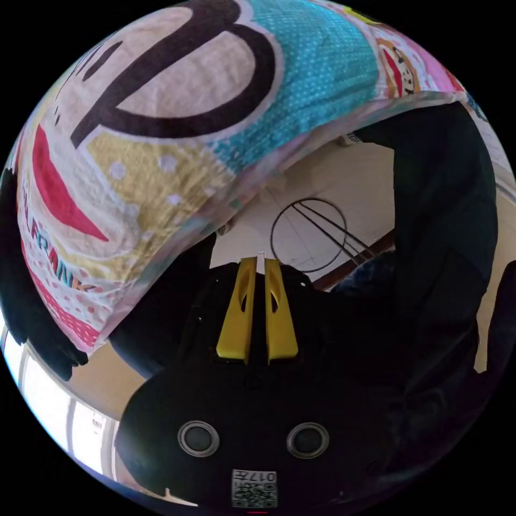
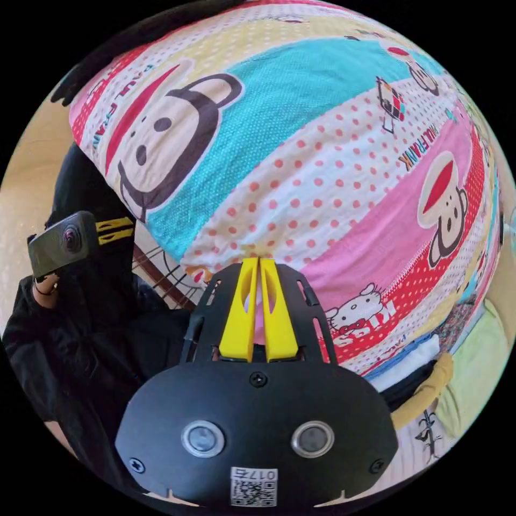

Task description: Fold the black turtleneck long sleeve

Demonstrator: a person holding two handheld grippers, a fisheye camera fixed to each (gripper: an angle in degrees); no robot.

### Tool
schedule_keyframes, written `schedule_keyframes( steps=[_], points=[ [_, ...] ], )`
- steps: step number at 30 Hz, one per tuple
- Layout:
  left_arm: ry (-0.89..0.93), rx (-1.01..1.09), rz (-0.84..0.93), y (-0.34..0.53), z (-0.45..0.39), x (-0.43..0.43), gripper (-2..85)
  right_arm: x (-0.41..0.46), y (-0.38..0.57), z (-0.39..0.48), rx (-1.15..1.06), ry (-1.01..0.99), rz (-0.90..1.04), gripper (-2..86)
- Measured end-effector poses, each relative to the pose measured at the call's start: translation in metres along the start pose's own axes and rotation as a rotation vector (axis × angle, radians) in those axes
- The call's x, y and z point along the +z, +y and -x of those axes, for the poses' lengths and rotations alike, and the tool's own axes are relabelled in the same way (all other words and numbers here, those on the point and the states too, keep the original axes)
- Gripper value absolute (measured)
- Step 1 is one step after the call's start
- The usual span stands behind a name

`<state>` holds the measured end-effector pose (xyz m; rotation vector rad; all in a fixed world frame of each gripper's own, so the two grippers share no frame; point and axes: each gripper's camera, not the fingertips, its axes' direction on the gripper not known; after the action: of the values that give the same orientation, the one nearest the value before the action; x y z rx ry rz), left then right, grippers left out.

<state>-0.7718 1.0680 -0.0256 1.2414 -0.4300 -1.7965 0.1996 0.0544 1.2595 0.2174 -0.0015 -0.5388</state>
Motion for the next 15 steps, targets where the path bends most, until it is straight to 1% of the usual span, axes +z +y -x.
schedule_keyframes(
  steps=[2,3,4,6,7,9,10,13,15],
  points=[
    [-0.064,-0.003,0.029,0.004,-0.006,-0.001,0.0,0.003,-0.026,0.000,-0.055,-0.003,0.109,0.3],
    [-0.081,-0.005,0.028,0.007,-0.008,-0.004,-0.2,0.007,-0.043,-0.007,-0.068,-0.042,0.181,0.3],
    [-0.078,-0.007,0.023,0.009,-0.008,-0.006,-0.3,0.010,-0.052,-0.011,-0.071,-0.067,0.213,0.3],
    [0.005,0.019,-0.033,0.020,-0.006,-0.028,-0.4,0.021,-0.077,-0.026,-0.069,-0.158,0.314,0.3],
    [0.036,0.034,-0.064,0.025,-0.005,-0.037,-0.4,0.023,-0.081,-0.027,-0.084,-0.170,0.326,0.3],
    [0.134,0.060,-0.197,0.048,0.010,-0.081,-0.3,0.030,-0.089,-0.035,-0.143,-0.219,0.330,0.3],
    [0.142,0.049,-0.223,0.054,0.017,-0.093,-0.2,0.032,-0.089,-0.038,-0.144,-0.237,0.321,0.3],
    [0.085,-0.083,-0.362,0.085,0.064,-0.156,0.5,0.040,-0.088,-0.051,-0.132,-0.302,0.284,0.3],
    [-0.027,-0.160,-0.528,0.110,0.109,-0.220,3.1,0.045,-0.080,-0.058,-0.088,-0.329,0.228,0.3]
  ],
)
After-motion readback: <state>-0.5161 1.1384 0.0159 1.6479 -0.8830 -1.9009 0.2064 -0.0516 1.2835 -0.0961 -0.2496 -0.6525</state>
